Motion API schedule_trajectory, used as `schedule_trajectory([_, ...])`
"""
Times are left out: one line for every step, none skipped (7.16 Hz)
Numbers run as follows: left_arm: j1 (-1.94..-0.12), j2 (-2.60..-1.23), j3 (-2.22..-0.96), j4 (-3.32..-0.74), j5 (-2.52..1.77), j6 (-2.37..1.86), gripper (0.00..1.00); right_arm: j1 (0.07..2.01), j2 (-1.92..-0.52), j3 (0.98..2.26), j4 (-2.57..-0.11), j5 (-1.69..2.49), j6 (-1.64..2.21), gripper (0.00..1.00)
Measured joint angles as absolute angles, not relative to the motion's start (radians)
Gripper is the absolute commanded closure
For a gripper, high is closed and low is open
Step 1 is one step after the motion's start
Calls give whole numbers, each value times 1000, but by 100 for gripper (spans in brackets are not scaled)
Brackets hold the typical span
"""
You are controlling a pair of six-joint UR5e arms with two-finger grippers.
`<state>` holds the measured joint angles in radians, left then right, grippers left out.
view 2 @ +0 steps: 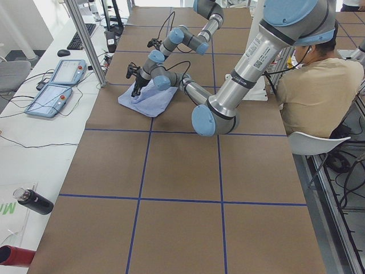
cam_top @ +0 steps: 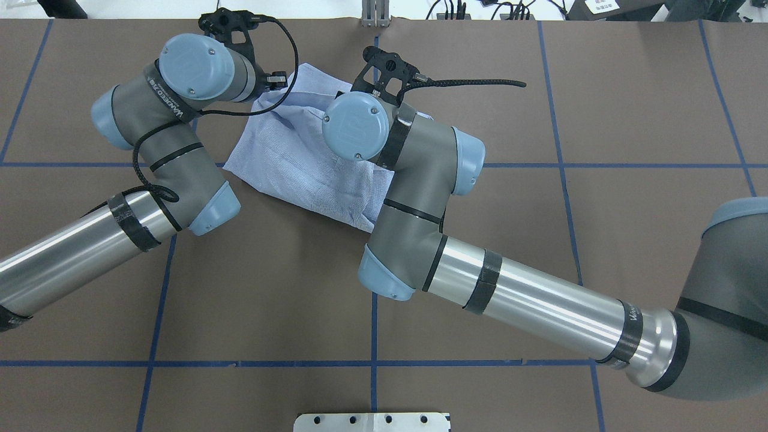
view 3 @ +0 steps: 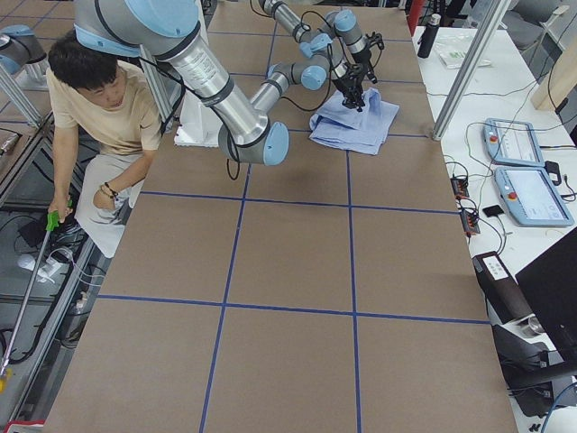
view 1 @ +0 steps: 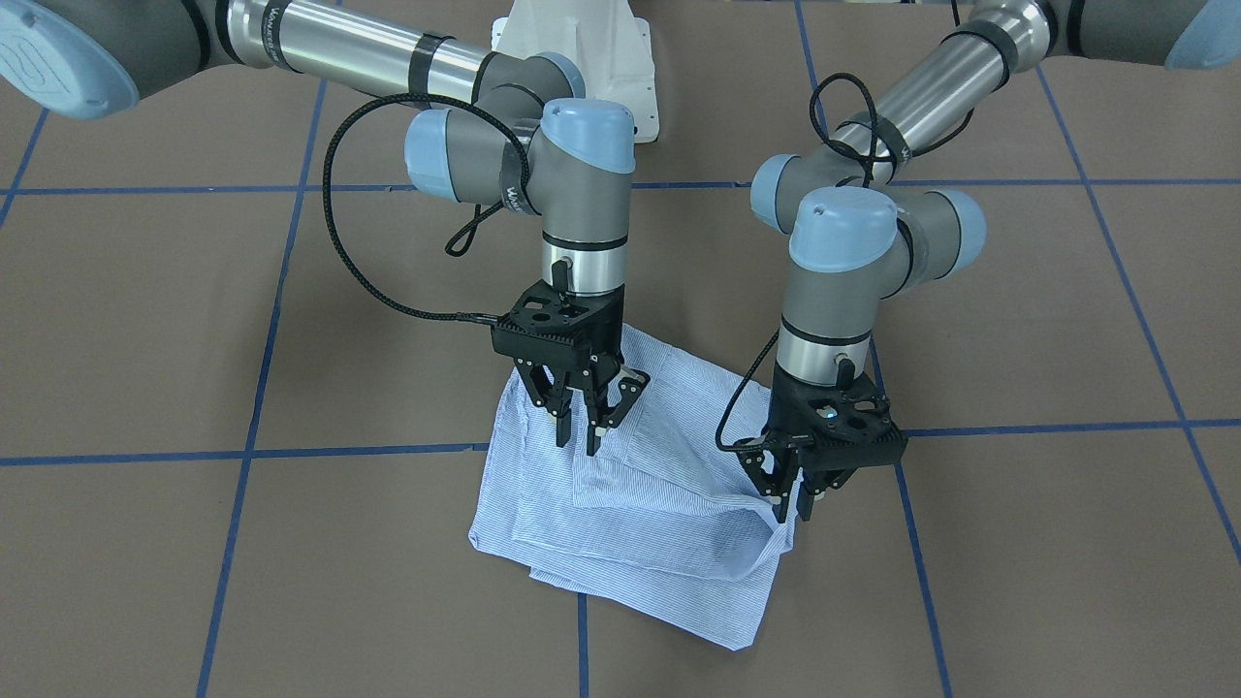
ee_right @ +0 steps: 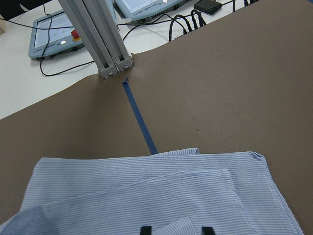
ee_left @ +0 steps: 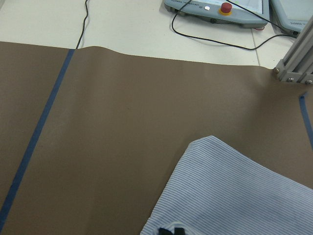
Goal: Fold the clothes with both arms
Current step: 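Lift the near edge with both grippers and fold it over toward the far edge, then release the shirt and raise both grippers away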
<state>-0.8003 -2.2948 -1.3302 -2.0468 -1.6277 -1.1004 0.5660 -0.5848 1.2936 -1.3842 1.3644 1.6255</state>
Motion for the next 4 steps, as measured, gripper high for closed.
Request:
schedule_trajectory([-834,-2302,-1331,-2051,-1729,-1051,0,594,-569,1291,-1384,1436,1614,0])
schedule_trajectory([-862,-2302,-1344,-2051,-1811,-1003,0,616,-562,1293,-1386,1494,1600,0])
schedule_trajectory([-875,-2296,-1364,-2048,-1850,-967,0,640,-562,1302,-1398,1550,1579,0])
schedule_trajectory([-884,-2266,-1416,-2039,-1866,-926,0,675,-575,1343,-1450,1620,1538,0])
